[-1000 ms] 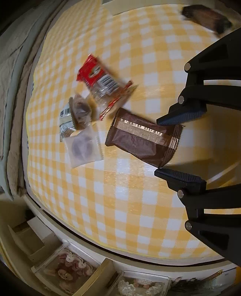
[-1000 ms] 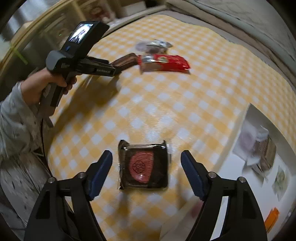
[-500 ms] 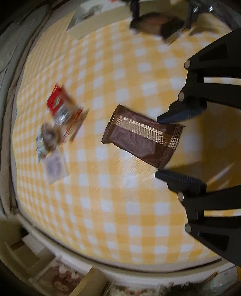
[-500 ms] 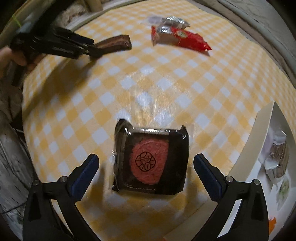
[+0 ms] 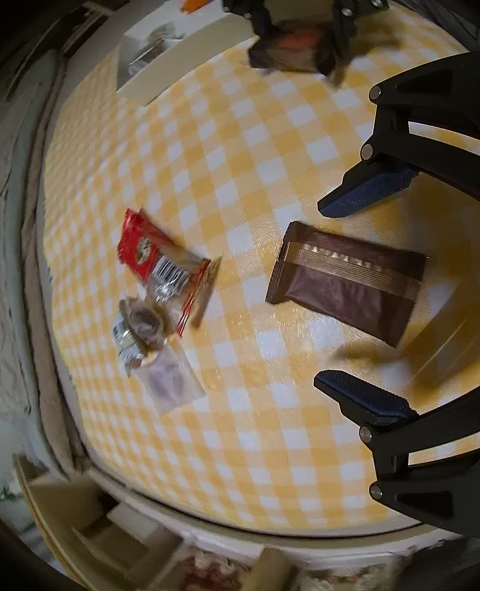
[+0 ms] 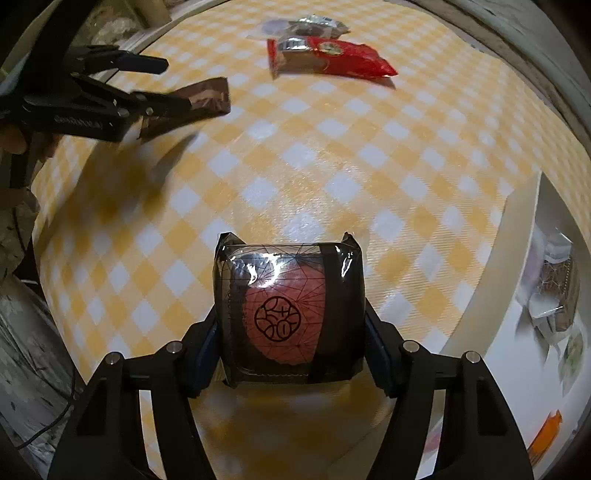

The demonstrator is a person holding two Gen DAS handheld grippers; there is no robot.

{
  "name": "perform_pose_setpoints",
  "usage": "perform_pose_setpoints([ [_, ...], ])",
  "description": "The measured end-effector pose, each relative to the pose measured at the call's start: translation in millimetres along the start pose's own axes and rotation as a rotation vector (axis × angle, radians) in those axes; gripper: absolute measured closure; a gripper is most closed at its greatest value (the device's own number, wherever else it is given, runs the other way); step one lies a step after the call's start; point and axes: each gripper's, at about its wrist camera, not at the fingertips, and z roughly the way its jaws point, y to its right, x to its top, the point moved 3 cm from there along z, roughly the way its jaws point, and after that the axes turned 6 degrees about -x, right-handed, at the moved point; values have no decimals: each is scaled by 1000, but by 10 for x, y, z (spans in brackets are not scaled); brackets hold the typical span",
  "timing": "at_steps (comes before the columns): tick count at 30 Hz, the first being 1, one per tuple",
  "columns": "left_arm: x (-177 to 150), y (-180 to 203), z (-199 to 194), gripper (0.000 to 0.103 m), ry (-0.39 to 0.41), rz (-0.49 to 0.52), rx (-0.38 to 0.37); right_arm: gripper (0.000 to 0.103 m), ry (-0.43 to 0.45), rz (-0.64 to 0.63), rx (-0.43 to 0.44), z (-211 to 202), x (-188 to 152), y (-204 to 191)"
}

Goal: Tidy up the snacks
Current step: 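Grasp the brown packet with the left tool while the right tool grasps the dark red-print cake, then lift both held snacks and carry them toward the white tray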

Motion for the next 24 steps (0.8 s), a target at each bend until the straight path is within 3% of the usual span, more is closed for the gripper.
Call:
perform_pose_setpoints([
  [8, -23, 82, 153, 23, -128, 12, -124, 35, 31, 57, 5, -120, 110, 164],
  [10, -29, 113, 122, 28, -149, -4, -150, 35, 42, 71, 6, -149, 134, 185],
  [13, 29, 103, 102, 34, -162, -48, -126, 35, 60, 97, 6, -215, 154, 228],
  [19, 220, 40, 150, 39, -144, -236, -38, 35, 107, 158, -9, -338, 173, 203],
  [24, 352, 57, 199, 52, -135, -275, 16, 36, 179, 211, -27, -439, 317, 224],
])
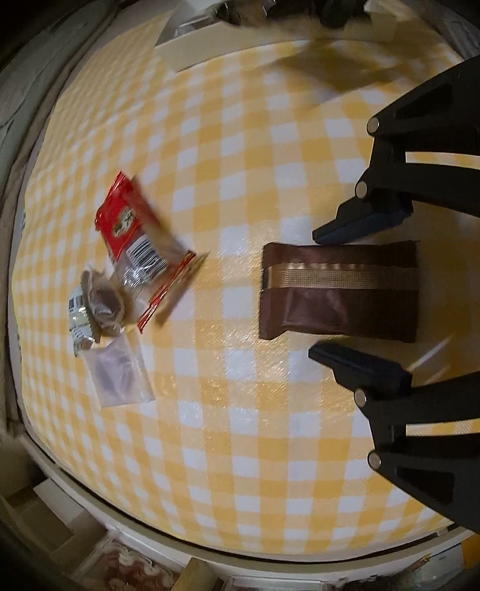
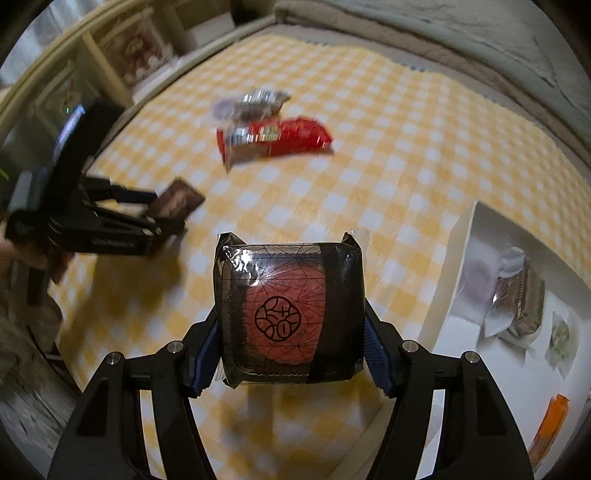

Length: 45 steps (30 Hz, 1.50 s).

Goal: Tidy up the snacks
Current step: 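Lift both held snacks and carry them toward the white tray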

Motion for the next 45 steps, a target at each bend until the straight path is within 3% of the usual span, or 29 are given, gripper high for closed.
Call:
perform_pose_setpoints([
  [3, 45, 27, 1, 62, 7, -13, 13, 36, 69, 31, -5, -133, 89, 21],
  [8, -7, 103, -127, 63, 66, -31, -7, 36, 168, 68, -13, -357, 216, 35],
  [21, -202, 572, -1328, 63, 481, -33, -34, 36, 374, 144, -65, -946, 339, 226],
  [29, -542, 876, -1912, 63, 645, -39, -68, 36, 438, 199, -114, -1295, 196, 463],
  [38, -1008, 1335, -2338, 63, 741, -14, -160, 36, 499, 292, -172, -1768, -155, 854],
  [45, -1181, 1648, -2369, 63, 728, 15, -233, 36, 529, 341, -256, -2065, -489, 1207],
])
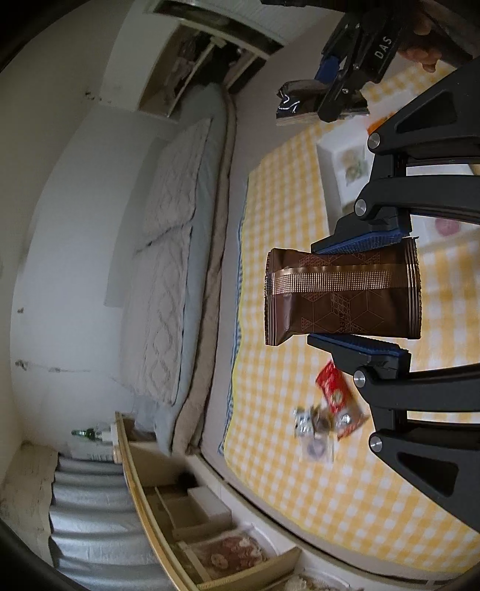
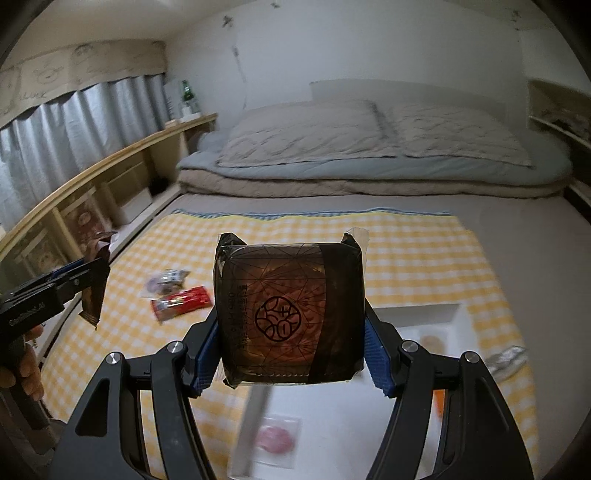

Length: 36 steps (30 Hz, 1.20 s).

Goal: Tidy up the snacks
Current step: 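Lift both held snacks and carry them toward the white tray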

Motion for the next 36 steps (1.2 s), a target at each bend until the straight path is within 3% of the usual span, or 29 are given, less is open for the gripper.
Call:
perform_pose_setpoints([
  [9, -230, 449, 221, 63, -101, -22, -106, 36, -34, 80, -82, -145, -222, 707],
  [20, -517, 849, 839, 63, -285, -86, -222, 36, -180, 146, -139, -13, -774, 1347],
  [29, -788, 836, 1416, 63, -442, -186, -240, 36, -322, 144, -82, 248, -1091, 1354],
  [36, -1022, 965, 1818, 63, -498, -244, -224, 36, -404, 144, -70, 387, -1304, 1375],
])
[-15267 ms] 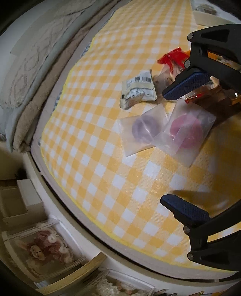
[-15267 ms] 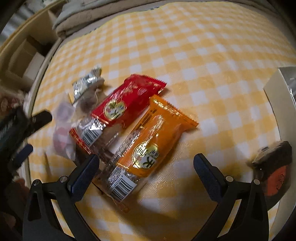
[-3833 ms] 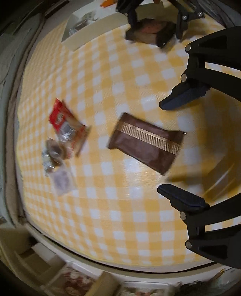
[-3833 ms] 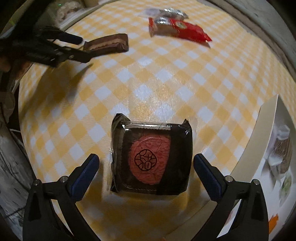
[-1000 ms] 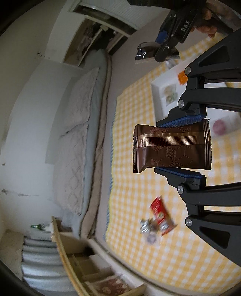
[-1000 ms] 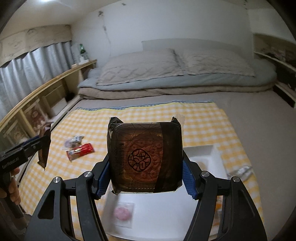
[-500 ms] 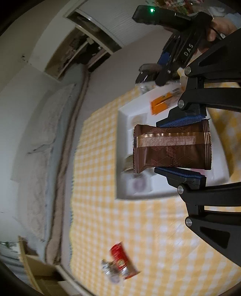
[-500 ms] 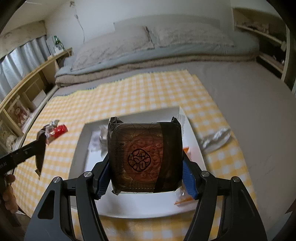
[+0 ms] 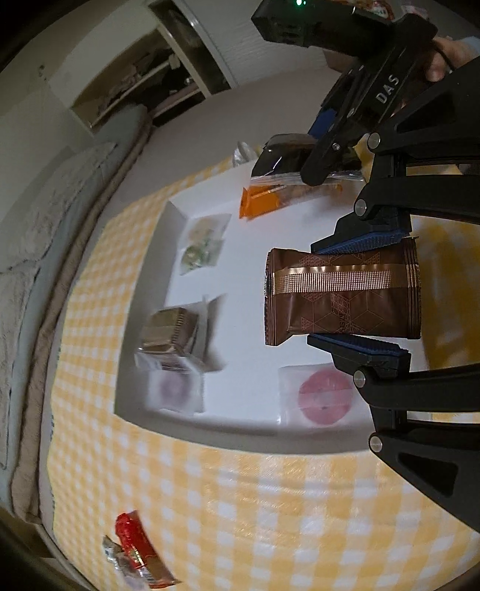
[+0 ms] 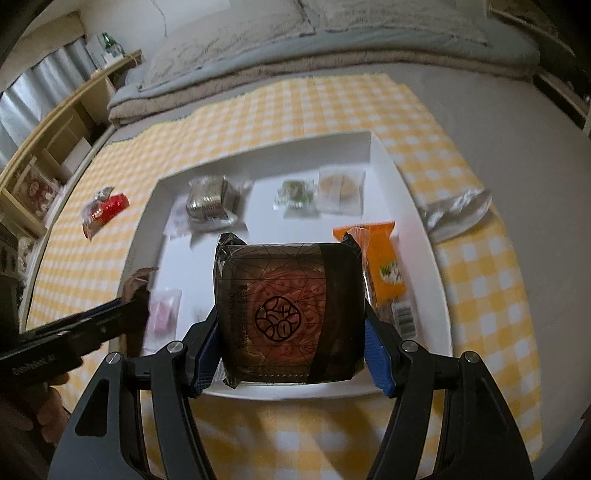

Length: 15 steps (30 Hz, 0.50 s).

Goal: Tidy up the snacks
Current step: 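Lift both held snacks and carry them toward the white tray, then lower both snacks into the white tray and open both tools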

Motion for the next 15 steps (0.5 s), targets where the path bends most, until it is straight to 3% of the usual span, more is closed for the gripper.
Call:
perform_pose_setpoints([
  [5, 22, -22, 207, 63, 12, -3, 28, 36, -47, 14, 22, 116, -62, 31],
  [14, -97, -91, 368, 63, -36, -48, 37, 35, -124, -33, 9, 306, -122, -56],
  [15, -96, -102, 371, 59, -37, -56, 41, 35, -128, -37, 4, 324, -119, -58],
])
